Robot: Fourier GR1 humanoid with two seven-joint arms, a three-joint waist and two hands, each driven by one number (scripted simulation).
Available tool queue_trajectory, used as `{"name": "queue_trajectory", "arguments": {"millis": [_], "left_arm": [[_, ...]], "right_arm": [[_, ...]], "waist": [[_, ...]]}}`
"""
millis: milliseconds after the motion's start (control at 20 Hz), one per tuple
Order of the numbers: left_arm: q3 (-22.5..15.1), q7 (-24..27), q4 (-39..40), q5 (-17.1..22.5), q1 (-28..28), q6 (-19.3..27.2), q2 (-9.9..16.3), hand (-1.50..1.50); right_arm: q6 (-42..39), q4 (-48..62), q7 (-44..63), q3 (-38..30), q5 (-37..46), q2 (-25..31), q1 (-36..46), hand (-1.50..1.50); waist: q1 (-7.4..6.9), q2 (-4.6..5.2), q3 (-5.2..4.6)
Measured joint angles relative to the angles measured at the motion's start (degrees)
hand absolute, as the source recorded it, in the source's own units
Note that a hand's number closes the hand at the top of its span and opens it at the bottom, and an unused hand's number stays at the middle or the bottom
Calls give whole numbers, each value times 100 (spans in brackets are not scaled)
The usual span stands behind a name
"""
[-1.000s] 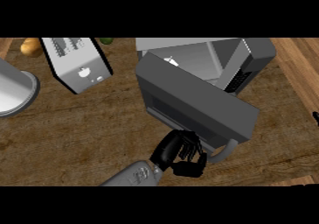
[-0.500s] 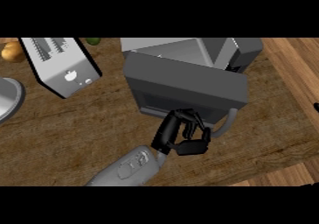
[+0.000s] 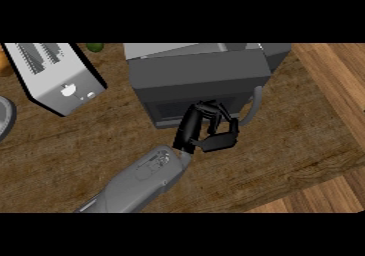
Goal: Pick up the milk, place it into the microwave and close the microwave
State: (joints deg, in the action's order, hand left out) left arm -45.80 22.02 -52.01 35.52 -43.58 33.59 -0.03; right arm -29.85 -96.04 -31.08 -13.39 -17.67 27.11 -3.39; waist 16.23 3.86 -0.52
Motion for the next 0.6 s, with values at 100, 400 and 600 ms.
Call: {"name": "queue_trajectory", "arguments": {"millis": [100,400,600], "left_arm": [[82,25,146,152,-155,5,1,150],[271,240,414,577,-440,-76,-1,150],[255,449,435,807,-451,-111,-1,150]], "right_arm": [[-36,-33,67,-23,-69,71,59,-150],[-131,-24,228,-132,-267,266,199,-150],[-168,19,325,-199,-415,356,317,-150]], "waist": [[43,16,3],[131,71,7],[149,85,14]]}}
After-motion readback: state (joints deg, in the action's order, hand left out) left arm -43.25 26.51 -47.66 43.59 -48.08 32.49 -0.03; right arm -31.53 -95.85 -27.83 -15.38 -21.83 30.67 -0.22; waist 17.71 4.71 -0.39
